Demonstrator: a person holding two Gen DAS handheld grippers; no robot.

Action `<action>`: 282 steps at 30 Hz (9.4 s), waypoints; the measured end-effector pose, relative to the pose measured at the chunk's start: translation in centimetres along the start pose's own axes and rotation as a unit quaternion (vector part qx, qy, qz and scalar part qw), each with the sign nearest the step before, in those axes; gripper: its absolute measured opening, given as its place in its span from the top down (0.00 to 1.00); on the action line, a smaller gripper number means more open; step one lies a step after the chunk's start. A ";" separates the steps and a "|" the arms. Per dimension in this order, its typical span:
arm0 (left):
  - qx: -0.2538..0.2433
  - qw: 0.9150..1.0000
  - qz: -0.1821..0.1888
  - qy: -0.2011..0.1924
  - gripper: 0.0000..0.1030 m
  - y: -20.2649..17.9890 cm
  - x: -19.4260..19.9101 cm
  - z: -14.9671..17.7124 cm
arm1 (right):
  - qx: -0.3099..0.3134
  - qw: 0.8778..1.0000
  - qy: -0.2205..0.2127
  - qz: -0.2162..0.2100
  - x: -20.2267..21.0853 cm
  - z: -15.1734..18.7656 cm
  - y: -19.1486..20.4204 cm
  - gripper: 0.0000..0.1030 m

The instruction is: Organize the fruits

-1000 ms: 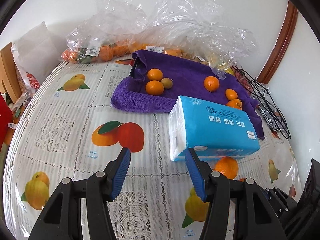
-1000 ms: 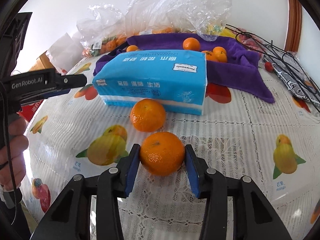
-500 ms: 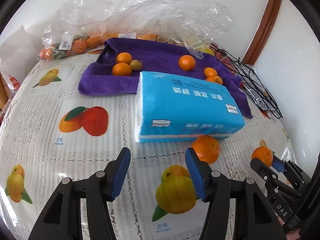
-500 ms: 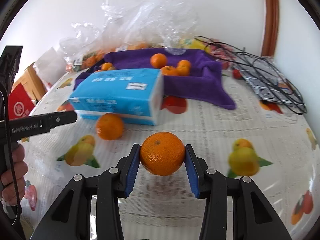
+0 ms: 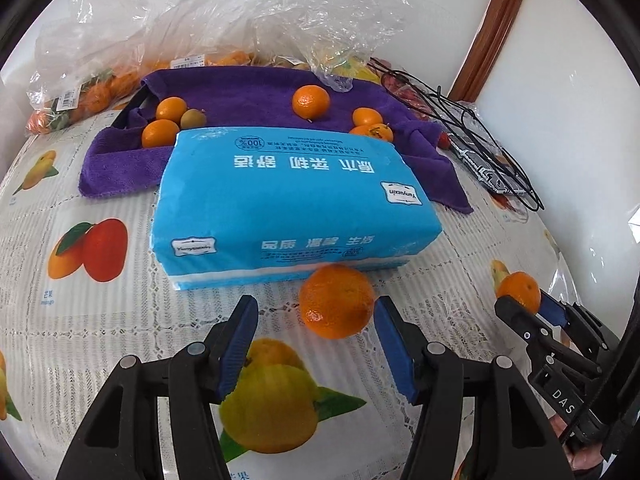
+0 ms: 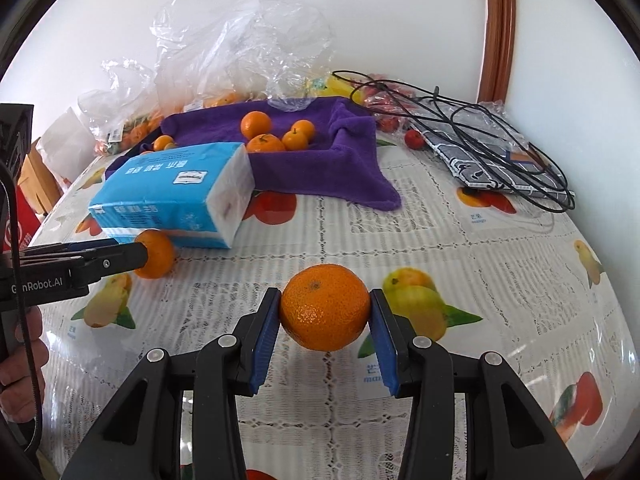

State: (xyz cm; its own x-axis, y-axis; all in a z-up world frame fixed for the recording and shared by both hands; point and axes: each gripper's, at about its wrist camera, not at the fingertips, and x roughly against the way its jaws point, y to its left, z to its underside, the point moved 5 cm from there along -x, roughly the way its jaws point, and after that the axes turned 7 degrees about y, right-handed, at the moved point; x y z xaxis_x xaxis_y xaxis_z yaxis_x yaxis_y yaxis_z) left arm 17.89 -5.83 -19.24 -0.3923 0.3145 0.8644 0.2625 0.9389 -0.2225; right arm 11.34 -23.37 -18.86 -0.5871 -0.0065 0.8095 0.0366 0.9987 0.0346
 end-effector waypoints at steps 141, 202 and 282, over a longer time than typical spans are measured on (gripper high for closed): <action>0.050 0.989 -0.086 -0.110 0.60 7.8 2.6 -11.2 | 0.019 0.996 -0.067 -0.049 -6.1 -15.2 5.7 0.58; 0.056 0.994 -0.081 -0.045 0.60 6.8 -3.2 -14.3 | 0.019 0.998 -0.036 -0.047 -10.0 -16.6 4.3 0.48; 0.024 0.977 -0.107 -0.183 0.09 -3.3 21.1 3.7 | -0.007 0.993 -0.115 0.003 18.1 -3.0 3.7 0.01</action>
State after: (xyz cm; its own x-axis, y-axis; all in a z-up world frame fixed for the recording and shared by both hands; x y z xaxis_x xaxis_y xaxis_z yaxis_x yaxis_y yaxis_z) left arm 5.45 -1.78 -1.92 -0.7245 0.1303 0.6768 0.1012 0.9914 -0.0825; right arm 3.26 -19.96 -2.39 -0.7563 0.0136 0.6541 0.0512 0.9979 0.0386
